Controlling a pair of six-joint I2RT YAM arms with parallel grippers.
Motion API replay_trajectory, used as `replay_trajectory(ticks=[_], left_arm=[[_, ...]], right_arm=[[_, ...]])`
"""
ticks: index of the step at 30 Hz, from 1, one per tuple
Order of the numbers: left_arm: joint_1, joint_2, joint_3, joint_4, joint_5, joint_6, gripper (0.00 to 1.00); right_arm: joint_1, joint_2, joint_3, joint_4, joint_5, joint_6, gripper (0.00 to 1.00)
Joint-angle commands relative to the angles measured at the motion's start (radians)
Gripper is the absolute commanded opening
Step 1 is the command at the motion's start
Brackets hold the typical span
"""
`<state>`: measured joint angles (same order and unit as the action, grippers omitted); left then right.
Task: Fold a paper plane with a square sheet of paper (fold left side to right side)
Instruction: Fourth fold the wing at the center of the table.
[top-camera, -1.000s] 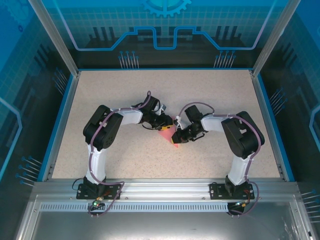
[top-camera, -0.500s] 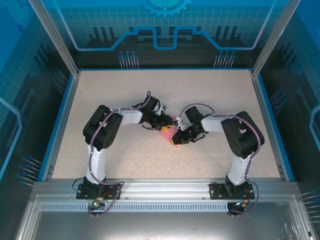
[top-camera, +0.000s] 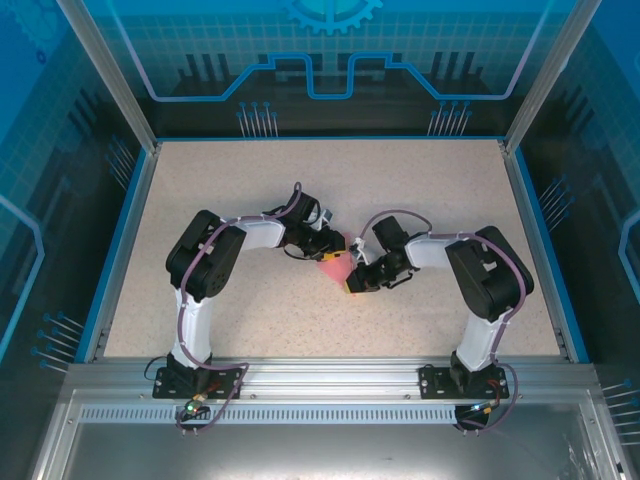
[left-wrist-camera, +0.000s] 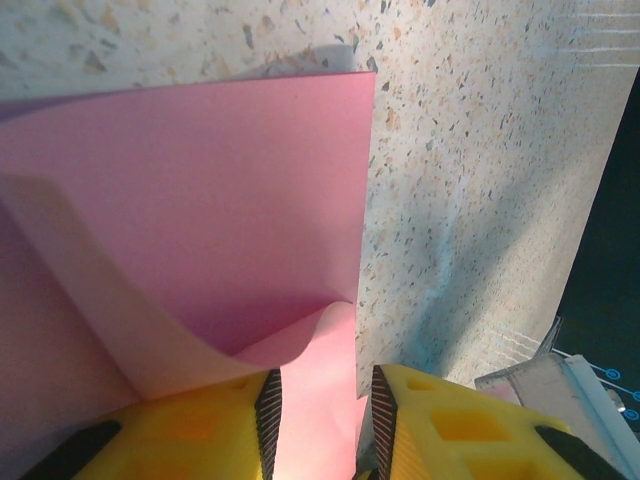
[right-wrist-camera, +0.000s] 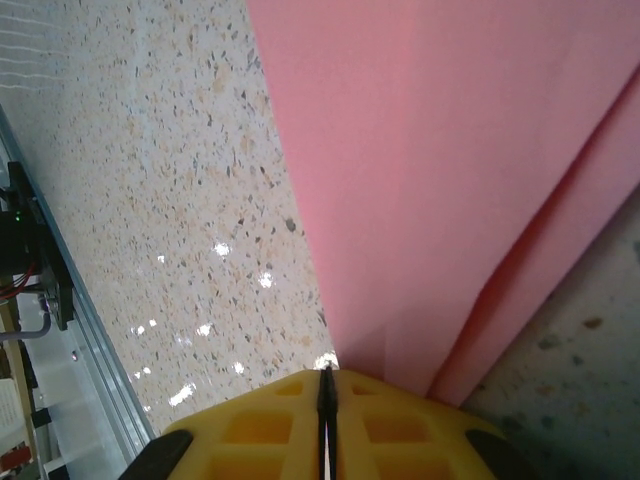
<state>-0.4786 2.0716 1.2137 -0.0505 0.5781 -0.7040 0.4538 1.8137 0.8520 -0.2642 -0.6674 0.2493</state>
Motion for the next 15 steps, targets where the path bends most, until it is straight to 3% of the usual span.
replay_trajectory(ticks=[1, 15], left_arm=[[0.011, 0.040, -0.048, -0.098, -0.060, 0.015, 0.33], [0.010, 0.028, -0.048, -0.090, -0.056, 0.005, 0.33]], right_arm=[[0.018, -0.013, -0.041, -0.133, -0.018, -0.005, 0.10], [-0.037, -0.172, -0.011, -0.086, -0.011, 0.042, 0.01]])
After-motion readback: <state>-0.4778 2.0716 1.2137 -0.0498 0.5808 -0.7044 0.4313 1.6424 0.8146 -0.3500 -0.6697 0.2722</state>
